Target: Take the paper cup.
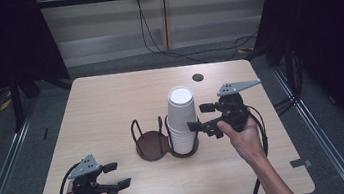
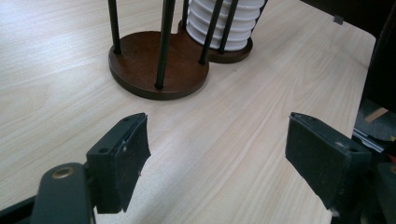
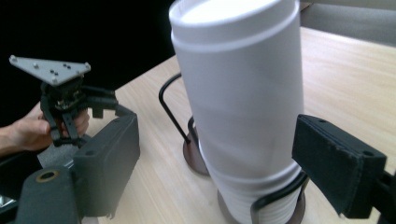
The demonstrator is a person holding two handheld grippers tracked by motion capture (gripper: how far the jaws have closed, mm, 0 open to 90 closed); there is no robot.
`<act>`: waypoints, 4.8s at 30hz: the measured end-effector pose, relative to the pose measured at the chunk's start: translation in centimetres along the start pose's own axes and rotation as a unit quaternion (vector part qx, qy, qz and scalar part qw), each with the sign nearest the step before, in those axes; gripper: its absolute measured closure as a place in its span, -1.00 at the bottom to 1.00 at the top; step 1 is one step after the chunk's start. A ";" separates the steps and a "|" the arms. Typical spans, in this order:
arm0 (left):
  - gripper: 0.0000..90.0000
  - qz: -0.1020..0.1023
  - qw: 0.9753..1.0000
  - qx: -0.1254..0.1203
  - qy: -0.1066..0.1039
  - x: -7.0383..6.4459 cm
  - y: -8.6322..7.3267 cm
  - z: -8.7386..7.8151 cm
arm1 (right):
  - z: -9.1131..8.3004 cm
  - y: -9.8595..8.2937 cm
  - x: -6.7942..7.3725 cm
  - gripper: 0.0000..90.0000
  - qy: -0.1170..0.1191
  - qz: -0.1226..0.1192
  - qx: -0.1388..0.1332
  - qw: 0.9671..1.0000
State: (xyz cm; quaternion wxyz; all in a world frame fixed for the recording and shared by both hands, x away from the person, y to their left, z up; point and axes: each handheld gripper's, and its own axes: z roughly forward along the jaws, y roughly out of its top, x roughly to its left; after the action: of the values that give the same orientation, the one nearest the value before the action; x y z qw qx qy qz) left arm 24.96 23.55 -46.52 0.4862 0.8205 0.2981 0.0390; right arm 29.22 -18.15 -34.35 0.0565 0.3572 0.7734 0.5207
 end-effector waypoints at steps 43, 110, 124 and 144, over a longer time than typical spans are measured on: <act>-0.54 0.009 1.000 0.023 -0.012 -0.3 -0.1 0.3 | 5.0 4.2 -0.4 -0.65 -0.050 -0.020 0.050 0.997; -0.55 0.004 0.999 0.034 -0.016 -0.3 -0.2 0.6 | 2.8 5.8 0.5 -0.52 -0.060 -0.052 0.010 0.997; -0.55 -0.004 0.999 0.034 -0.022 -0.1 -0.2 0.7 | 2.3 6.4 0.6 -0.51 -0.062 -0.050 -0.025 0.996; -0.57 0.005 0.999 0.035 -0.022 0.2 0.2 1.4 | 0.3 6.9 0.0 -0.51 -0.020 -0.013 -0.069 0.997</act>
State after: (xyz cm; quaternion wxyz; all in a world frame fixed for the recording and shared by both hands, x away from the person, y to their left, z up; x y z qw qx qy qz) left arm 25.73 22.56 -47.11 0.4640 0.8388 0.2845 0.0126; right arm 32.72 -16.49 -28.67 0.1034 0.3528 0.7387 0.5650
